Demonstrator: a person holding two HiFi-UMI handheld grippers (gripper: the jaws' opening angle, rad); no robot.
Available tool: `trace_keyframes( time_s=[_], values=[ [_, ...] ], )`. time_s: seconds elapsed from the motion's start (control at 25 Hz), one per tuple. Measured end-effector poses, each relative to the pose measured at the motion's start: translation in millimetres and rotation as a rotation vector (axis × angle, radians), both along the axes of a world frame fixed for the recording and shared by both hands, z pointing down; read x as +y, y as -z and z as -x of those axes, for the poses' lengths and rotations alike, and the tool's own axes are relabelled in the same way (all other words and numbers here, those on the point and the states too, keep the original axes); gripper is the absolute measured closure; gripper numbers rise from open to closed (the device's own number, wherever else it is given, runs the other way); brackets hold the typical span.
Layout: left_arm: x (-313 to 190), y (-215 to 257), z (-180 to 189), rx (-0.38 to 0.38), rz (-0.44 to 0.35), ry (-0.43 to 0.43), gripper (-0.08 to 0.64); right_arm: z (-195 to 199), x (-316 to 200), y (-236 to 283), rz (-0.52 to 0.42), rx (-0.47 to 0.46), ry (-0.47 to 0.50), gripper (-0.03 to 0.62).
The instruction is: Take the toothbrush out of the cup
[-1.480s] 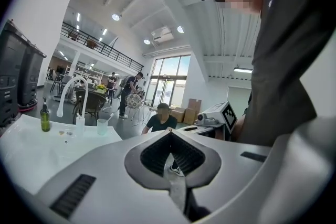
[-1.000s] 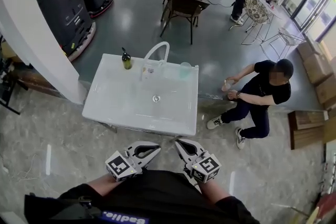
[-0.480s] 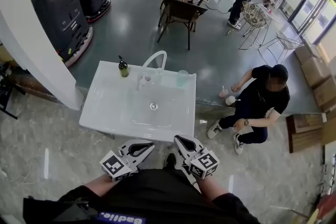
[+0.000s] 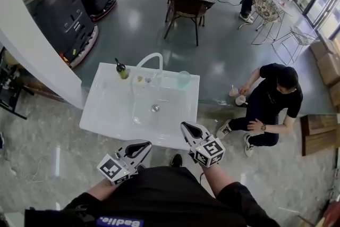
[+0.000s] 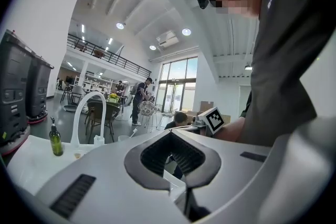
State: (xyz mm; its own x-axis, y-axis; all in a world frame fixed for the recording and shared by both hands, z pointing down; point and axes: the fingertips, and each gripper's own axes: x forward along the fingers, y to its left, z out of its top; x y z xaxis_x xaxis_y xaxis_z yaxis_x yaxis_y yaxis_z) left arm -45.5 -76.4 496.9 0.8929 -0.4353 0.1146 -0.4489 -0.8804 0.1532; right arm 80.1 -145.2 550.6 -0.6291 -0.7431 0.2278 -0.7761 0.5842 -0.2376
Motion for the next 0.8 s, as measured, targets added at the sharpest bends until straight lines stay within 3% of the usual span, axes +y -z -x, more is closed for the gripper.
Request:
trace_keyframes(
  time_s=[0.52, 0.8],
  values=[
    [-18.9, -9.0, -20.2, -0.044, 0.026, 0.085, 0.549, -53.9, -75.8, -36.5, 0.017, 0.04, -0.096, 0.578],
    [-19.7, -16.5, -22.0, -0.055, 0.055, 0.123, 0.549, -67.2, -102.5, -66.0, 0.062, 0.075, -0.099, 0.577]
  ],
)
